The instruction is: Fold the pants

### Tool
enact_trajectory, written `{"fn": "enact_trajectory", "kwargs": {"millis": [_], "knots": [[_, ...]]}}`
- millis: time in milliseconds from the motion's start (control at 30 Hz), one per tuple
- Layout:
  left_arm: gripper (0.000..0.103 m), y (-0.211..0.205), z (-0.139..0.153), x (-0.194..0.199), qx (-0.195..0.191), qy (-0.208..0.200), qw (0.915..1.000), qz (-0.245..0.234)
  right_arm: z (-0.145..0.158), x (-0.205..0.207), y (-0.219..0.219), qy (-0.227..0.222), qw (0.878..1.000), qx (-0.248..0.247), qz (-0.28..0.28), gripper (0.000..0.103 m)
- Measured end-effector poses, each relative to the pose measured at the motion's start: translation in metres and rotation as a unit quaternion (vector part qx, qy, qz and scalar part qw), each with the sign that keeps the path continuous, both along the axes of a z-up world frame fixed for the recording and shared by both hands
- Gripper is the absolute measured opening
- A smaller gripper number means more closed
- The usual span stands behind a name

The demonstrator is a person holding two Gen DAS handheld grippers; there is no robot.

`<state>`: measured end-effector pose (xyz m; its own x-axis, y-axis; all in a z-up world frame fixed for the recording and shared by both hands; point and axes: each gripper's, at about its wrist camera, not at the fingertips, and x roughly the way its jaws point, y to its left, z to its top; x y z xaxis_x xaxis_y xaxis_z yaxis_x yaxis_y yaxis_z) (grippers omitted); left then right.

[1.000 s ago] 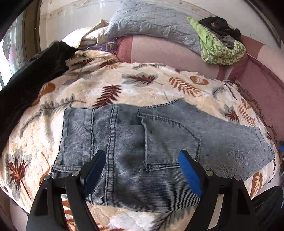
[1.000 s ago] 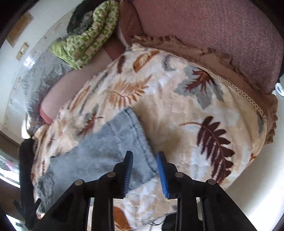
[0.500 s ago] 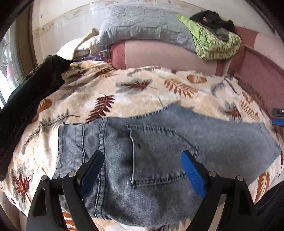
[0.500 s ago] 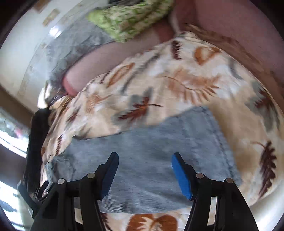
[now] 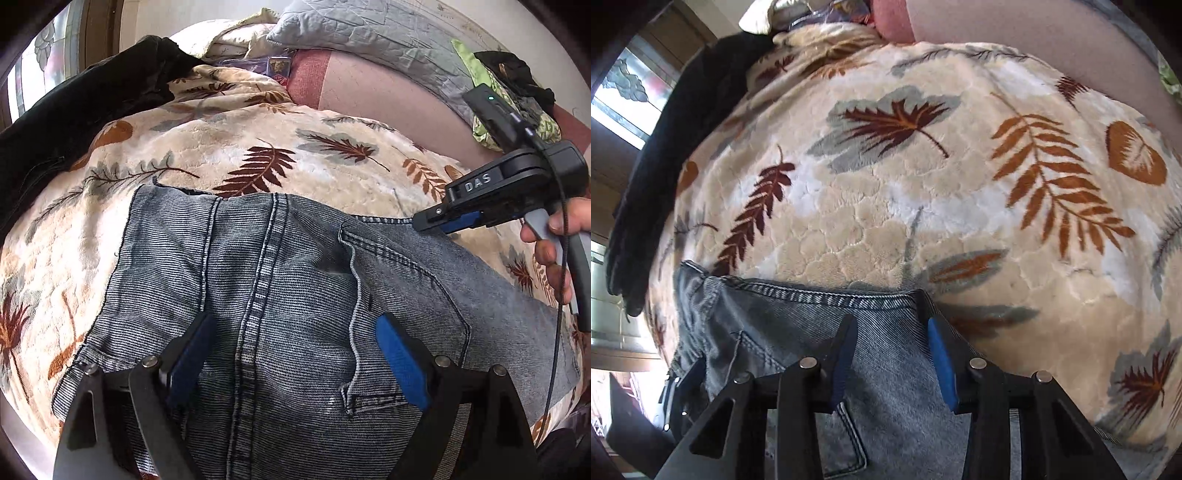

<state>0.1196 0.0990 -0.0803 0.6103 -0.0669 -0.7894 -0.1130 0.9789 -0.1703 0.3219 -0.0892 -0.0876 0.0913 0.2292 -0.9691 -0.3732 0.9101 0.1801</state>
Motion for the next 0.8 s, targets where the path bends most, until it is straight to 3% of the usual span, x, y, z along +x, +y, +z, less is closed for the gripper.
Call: {"fn": "enact_trajectory", "kwargs": {"millis": [67, 100, 233, 300, 400, 467, 567, 633, 667, 800], "knots": [[0.089, -0.002, 0.0, 0.0, 0.007, 0.001, 1.0, -0.003, -0.004, -0.002, 0.007, -0.012, 0.999, -0.028, 0.018, 0.009], [0.089, -0.001, 0.0, 0.0, 0.007, 0.001, 1.0, -0.003, -0.001, -0.006, 0.008, -0.023, 0.999, -0.036, 0.027, 0.005], [0.089, -0.002, -0.001, 0.001, 0.009, 0.002, 1.0, -0.001, 0.023, -0.017, 0.009, -0.099, 0.993, -0.058, 0.037, 0.005], [0.09, -0.004, -0.002, 0.003, 0.016, 0.004, 0.9999, -0.001, 0.015, -0.017, 0.011, -0.122, 0.987, -0.093, 0.04, 0.002], [0.09, -0.007, -0.003, 0.002, 0.029, 0.003, 0.9996, -0.005, -0.005, -0.014, 0.015, -0.11, 0.988, -0.094, 0.046, 0.003], [0.09, -0.007, -0.003, 0.001, 0.029, 0.002, 0.9995, -0.007, 0.003, -0.012, 0.002, -0.115, 0.992, -0.06, 0.011, 0.003], [0.09, -0.007, -0.003, 0.001, 0.031, 0.002, 0.9995, -0.006, 0.026, -0.012, -0.015, -0.137, 0.99, -0.027, -0.027, 0.015], [0.091, -0.009, -0.004, 0.002, 0.035, 0.002, 0.9994, -0.004, 0.033, -0.01, -0.024, -0.135, 0.99, -0.017, -0.036, 0.044], [0.092, -0.01, -0.004, 0.002, 0.037, 0.003, 0.9993, -0.004, 0.033, -0.008, -0.024, -0.133, 0.99, -0.016, -0.041, 0.064], [0.092, -0.011, -0.004, 0.002, 0.04, 0.002, 0.9992, -0.004, 0.015, -0.004, -0.019, -0.099, 0.994, 0.0, -0.035, 0.066]]}}
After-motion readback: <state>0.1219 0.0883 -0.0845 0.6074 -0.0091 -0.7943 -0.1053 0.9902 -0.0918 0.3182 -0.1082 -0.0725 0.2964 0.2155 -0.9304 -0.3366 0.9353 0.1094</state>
